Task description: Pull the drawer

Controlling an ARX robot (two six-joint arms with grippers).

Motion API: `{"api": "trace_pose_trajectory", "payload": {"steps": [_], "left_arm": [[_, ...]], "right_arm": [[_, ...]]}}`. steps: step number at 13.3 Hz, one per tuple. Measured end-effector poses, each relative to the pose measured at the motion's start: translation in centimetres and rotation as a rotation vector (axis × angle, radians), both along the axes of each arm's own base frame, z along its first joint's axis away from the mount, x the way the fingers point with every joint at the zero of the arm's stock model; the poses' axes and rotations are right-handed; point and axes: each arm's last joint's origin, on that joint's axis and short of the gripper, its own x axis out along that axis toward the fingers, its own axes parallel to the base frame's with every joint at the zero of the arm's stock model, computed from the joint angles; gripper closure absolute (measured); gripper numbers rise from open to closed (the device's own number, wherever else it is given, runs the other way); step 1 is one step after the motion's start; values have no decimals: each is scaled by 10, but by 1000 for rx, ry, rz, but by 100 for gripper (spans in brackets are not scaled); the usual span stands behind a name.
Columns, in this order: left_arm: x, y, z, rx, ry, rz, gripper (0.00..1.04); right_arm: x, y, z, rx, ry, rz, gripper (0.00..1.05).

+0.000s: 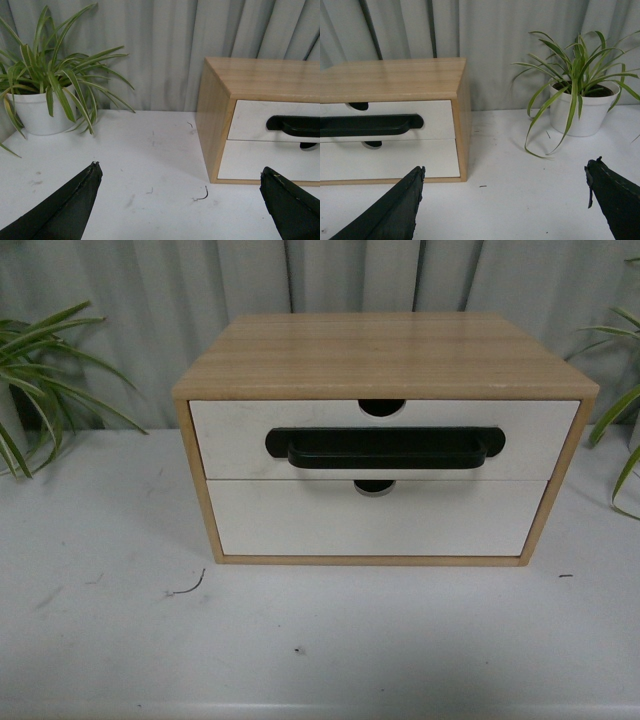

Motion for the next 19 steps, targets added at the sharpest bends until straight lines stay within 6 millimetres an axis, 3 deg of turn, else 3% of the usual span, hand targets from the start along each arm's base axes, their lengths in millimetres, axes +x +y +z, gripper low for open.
{"api": "trace_pose_trajectory", "payload": {"steps": [19], "left_arm": [[0,0,0,0,0,0,7]], "right_arm": [[0,0,0,0,0,0,6]]}}
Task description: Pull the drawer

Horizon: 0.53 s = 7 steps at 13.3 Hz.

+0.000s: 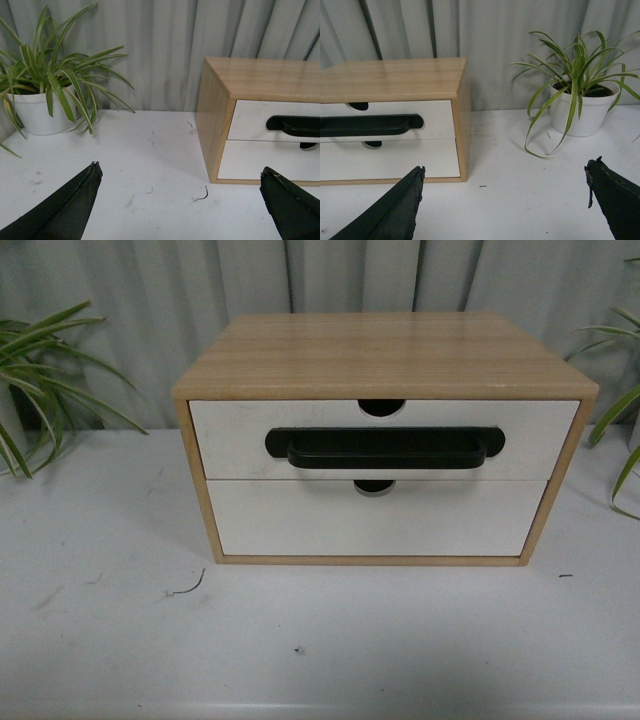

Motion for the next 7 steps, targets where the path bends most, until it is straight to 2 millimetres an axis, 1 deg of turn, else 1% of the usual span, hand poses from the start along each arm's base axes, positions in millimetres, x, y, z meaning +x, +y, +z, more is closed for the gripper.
{"api": "trace_pose_trajectory", "payload": {"steps": [2,3,4,5,6,7], "left_arm": [[0,0,0,0,0,0,7],[0,0,-1,-3,23,15,7],[0,-4,0,-33,220,145,7],[5,-8,4,-7,262,242,7],[10,-10,8,20,232,342,7],[16,-10,16,9,190,380,7]], "right_arm": [[0,0,0,0,0,0,6],[0,0,-2,36,110,58,6],[6,-1,-4,112,244,125,6],[13,1,-2,138,261,177,6],[21,3,6,139,226,210,6],[34,3,19,134,194,212,6]]}}
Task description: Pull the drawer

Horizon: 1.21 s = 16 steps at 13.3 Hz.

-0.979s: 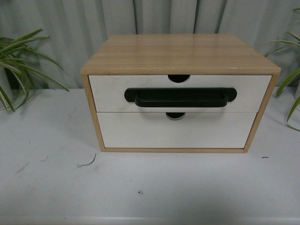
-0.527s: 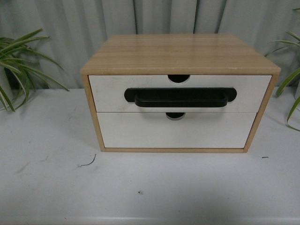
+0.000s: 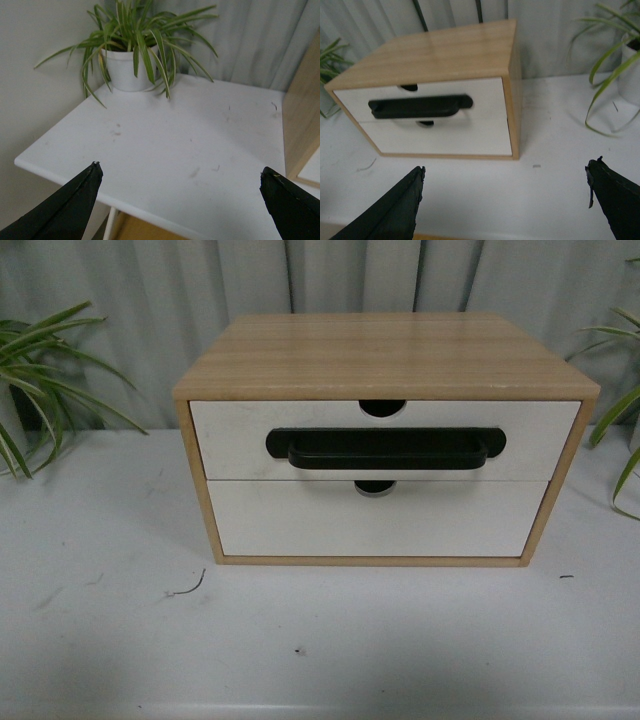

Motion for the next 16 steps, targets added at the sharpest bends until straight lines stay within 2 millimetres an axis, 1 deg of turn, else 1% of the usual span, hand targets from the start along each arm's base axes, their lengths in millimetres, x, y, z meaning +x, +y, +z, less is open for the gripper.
{"api": "trace_pose_trajectory", "payload": {"steps": [1,2,3,5,7,8,9,10,11,13,16], "left_arm": [[12,2,8,-18,-27,2,7],[24,6,11,-35,-33,-4,7],[40,12,12,-71,-30,-14,7],[81,22,24,-125,-46,-42,7],[131,25,37,-142,-28,-82,7],[154,23,38,-147,0,-99,7],[170,20,40,-147,19,-123,7],[200,-14,60,-54,66,-447,7],[203,-26,65,12,103,-592,7],[202,-45,67,166,190,-832,7],[192,-76,67,409,354,-1132,7]], "right_arm": [[16,2,12,-5,-35,14,6],[32,5,23,-12,-59,24,6],[55,9,35,-28,-79,32,6],[101,22,55,-72,-100,42,6],[148,43,72,-143,-112,70,6],[164,51,78,-177,-127,76,6],[179,59,87,-224,-160,95,6],[193,73,89,-467,-231,272,6],[194,74,82,-587,-245,364,6],[192,67,71,-827,-286,538,6],[190,51,51,-1200,-334,737,6]]}}
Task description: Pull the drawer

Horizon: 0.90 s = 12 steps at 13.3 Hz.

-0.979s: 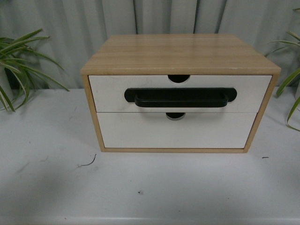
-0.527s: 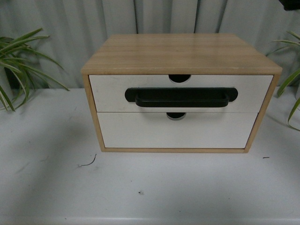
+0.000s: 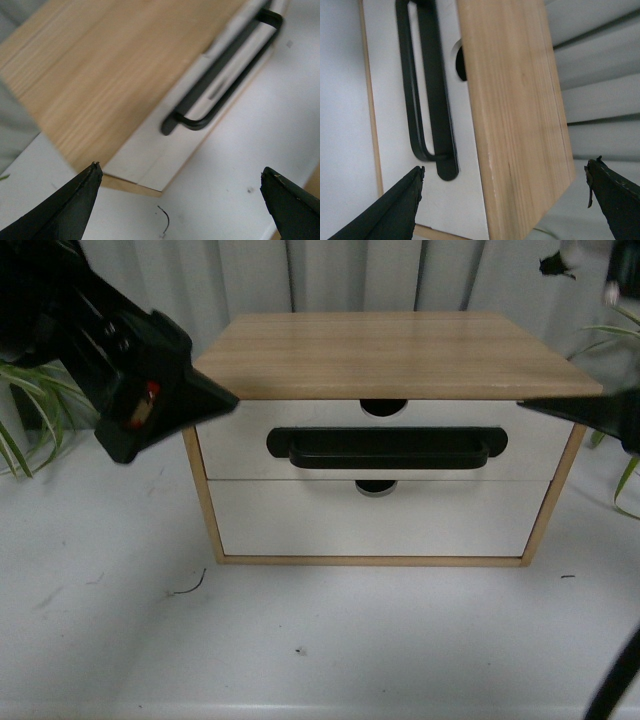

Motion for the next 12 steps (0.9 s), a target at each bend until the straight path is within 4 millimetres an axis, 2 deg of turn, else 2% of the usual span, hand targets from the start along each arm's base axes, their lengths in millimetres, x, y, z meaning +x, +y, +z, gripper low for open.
{"api": "trace_pose_trajectory", "payload": {"steps": [3,4,5,6,10,12], "left_arm": [[-6,-33,-1,166,51,-230,7],[-3,-41,0,190,40,-256,7],[2,-58,-3,211,39,-314,7],[3,-66,-11,215,58,-341,7],[7,-84,-33,200,96,-401,7],[8,-85,-35,199,97,-404,7]], "right_arm": [[3,-6,-18,-235,-75,135,6],[3,-6,-22,-261,-69,157,6],[5,-5,-31,-284,-36,185,6],[7,-3,-39,-286,-11,197,6],[17,-1,-56,-289,62,211,6],[18,-1,-58,-289,68,212,6]]}}
